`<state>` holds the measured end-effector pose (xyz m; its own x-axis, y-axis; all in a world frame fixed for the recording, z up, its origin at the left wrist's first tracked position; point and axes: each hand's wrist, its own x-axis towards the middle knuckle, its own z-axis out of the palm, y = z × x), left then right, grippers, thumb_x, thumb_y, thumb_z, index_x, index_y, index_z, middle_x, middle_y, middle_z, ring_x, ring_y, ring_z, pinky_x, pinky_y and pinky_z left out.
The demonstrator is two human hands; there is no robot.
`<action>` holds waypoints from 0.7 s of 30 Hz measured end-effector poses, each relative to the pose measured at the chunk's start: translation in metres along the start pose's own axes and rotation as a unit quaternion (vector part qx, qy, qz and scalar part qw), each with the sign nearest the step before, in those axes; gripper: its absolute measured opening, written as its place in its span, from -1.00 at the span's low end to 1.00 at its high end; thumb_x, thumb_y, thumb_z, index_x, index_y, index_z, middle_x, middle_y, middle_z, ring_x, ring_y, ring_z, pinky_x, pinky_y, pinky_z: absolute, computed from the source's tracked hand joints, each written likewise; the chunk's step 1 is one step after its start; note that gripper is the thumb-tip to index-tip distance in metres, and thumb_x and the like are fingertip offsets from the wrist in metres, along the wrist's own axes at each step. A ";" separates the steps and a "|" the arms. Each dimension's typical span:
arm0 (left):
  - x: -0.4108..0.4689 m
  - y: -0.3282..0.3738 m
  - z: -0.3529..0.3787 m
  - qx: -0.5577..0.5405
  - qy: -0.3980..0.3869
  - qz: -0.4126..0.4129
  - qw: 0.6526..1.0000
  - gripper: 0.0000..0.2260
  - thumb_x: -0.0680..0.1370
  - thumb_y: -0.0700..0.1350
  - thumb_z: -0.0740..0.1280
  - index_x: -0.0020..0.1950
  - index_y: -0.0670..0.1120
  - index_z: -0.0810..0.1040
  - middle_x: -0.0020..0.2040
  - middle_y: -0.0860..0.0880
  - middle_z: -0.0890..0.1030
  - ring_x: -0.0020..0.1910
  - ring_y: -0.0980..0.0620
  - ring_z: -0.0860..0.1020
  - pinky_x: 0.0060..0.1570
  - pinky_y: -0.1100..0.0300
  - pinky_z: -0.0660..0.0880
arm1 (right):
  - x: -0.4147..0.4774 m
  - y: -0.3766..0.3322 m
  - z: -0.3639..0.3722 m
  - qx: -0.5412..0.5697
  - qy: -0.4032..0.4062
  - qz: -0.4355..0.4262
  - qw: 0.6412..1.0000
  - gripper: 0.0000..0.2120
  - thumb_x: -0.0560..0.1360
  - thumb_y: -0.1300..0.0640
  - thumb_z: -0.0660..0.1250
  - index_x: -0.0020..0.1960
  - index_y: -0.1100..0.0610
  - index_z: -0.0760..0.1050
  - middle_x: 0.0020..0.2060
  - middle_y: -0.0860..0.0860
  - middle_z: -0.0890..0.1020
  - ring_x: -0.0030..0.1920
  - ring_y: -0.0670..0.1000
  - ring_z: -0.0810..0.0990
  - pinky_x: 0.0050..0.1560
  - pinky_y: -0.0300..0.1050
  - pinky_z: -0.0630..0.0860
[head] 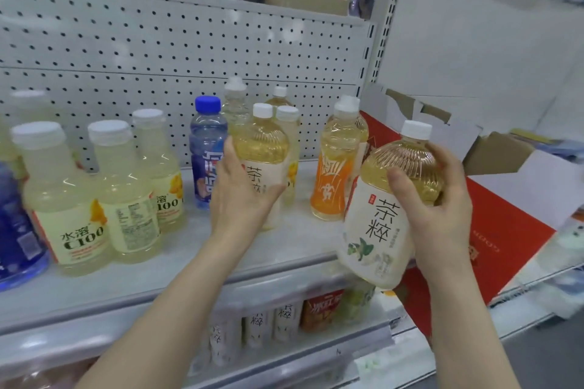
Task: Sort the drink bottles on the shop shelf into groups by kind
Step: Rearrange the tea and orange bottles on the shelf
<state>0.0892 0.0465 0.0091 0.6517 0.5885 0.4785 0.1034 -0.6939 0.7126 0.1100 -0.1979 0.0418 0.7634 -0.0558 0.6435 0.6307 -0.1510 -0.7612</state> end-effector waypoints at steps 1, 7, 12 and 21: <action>-0.002 0.004 0.002 0.019 0.027 0.005 0.999 0.05 0.36 0.11 0.56 0.60 -0.07 -0.08 0.54 -0.17 0.21 0.50 -0.17 0.24 0.37 -0.08 0.30 | 0.000 0.002 -0.003 0.001 0.004 0.003 1.000 -0.39 0.40 -0.23 0.46 0.38 -0.09 0.43 0.26 -0.15 0.58 0.28 -0.09 0.56 0.30 0.09 0.52; -0.023 0.069 0.047 -0.067 -0.014 0.184 0.981 -0.16 0.53 0.03 0.40 0.61 -0.13 -0.06 0.61 -0.11 0.07 0.58 -0.02 0.04 0.54 0.12 0.02 | -0.001 0.005 -0.027 0.011 0.019 0.022 1.000 -0.42 0.39 -0.19 0.49 0.35 -0.10 0.44 0.18 -0.10 0.63 0.15 -0.09 0.64 0.16 0.05 0.61; 0.004 0.072 0.101 -0.174 -0.173 0.001 0.969 -0.15 0.46 0.21 0.43 0.59 -0.01 0.07 0.51 -0.01 0.35 0.48 -0.04 0.34 0.38 0.00 0.36 | 0.002 0.003 -0.046 0.019 0.025 0.025 0.999 -0.48 0.43 -0.09 0.53 0.33 -0.09 0.44 0.10 -0.21 0.63 0.08 -0.16 0.66 -0.01 -0.20 0.62; -0.059 0.042 0.014 -0.218 -0.093 0.076 0.969 -0.51 0.55 0.15 0.33 0.43 0.12 0.27 0.23 0.20 0.53 0.17 0.21 0.53 0.13 0.14 0.50 | 0.008 0.002 -0.012 0.048 -0.005 0.014 0.999 -0.45 0.39 -0.11 0.51 0.34 -0.11 0.45 0.17 -0.17 0.61 0.16 -0.16 0.62 0.14 -0.12 0.58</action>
<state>0.0656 -0.0234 0.0032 0.7622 0.3811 0.5232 -0.3048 -0.5018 0.8095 0.1155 -0.2105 0.0469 0.7824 -0.0496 0.6208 0.6185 -0.0540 -0.7839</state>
